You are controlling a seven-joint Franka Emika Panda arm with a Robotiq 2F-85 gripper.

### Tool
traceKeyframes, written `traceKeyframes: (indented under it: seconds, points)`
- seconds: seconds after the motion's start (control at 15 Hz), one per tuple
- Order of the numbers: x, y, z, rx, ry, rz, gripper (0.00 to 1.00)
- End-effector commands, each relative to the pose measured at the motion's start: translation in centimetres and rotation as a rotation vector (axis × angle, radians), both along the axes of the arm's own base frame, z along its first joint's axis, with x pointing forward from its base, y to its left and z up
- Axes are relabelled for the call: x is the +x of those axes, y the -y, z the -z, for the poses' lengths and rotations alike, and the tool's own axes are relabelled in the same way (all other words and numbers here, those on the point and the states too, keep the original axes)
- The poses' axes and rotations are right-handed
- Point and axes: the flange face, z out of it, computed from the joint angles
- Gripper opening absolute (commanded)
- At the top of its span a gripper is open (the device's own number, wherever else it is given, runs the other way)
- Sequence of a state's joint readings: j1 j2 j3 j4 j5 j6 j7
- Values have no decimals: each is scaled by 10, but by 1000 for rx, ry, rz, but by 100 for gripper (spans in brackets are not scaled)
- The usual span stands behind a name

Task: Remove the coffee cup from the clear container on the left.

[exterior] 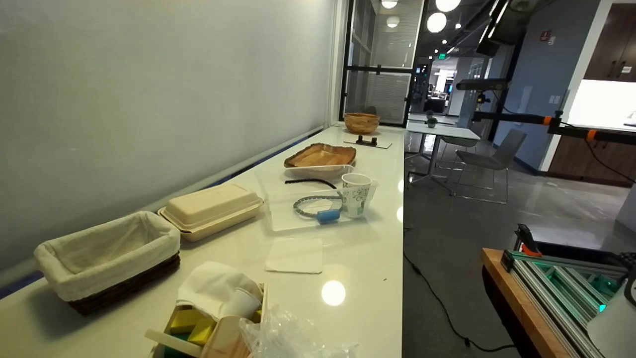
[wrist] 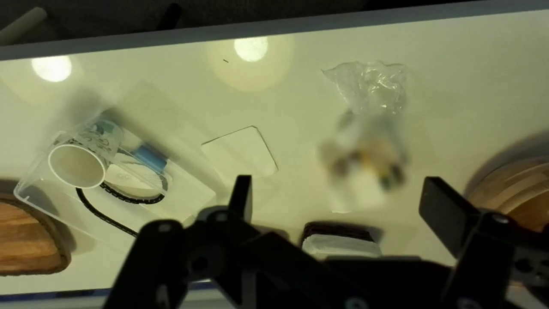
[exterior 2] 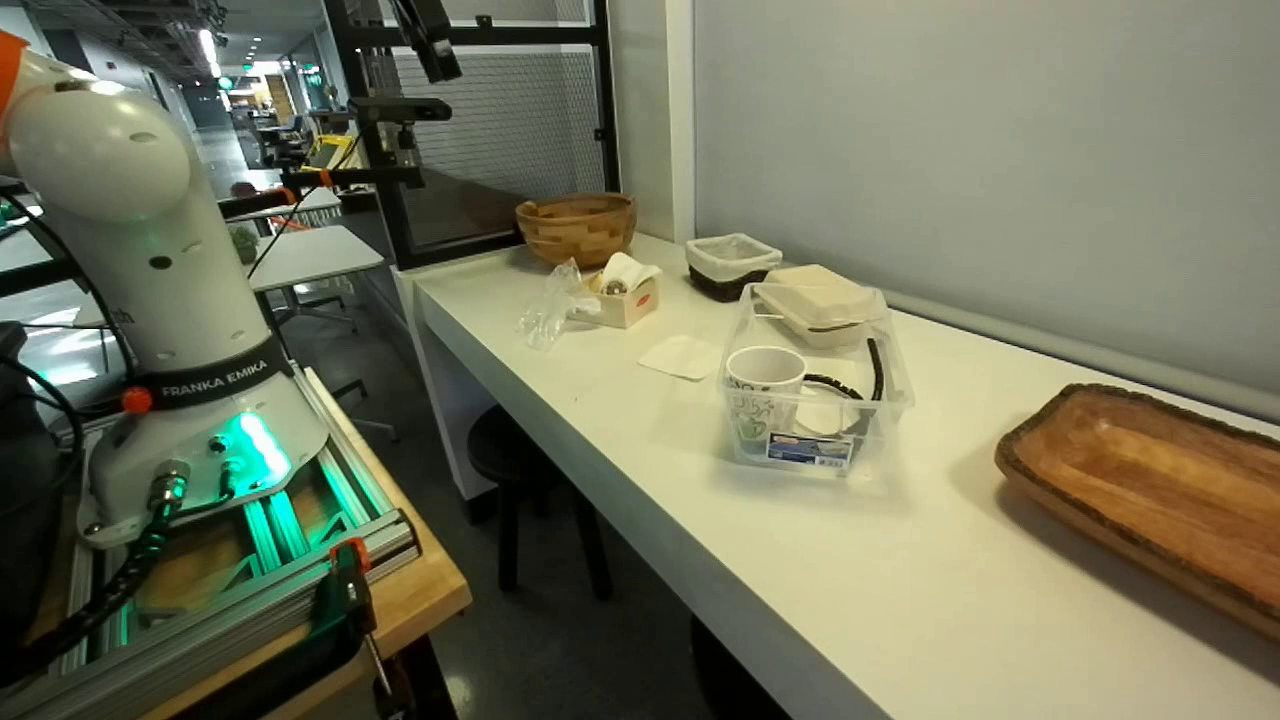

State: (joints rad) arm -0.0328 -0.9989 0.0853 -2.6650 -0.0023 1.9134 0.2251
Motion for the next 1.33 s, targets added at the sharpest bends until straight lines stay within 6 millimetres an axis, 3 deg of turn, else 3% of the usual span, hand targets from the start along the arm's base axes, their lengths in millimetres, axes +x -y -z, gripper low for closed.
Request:
traceKeyframes:
  seconds: [0.0,0.33,0.53,0.6,0.67,1.07,1.27]
  points:
    - [13,73,26,56,19,86,100]
    - [36,195,61,61,91,125,100]
    - [52,253,92,26,97,172,100]
    - [32,224,73,54,136,161,100]
    - [35,235,80,53,126,169,100]
    - [38,227,71,40,143,154,100]
    - [50,238,79,56,142,185,100]
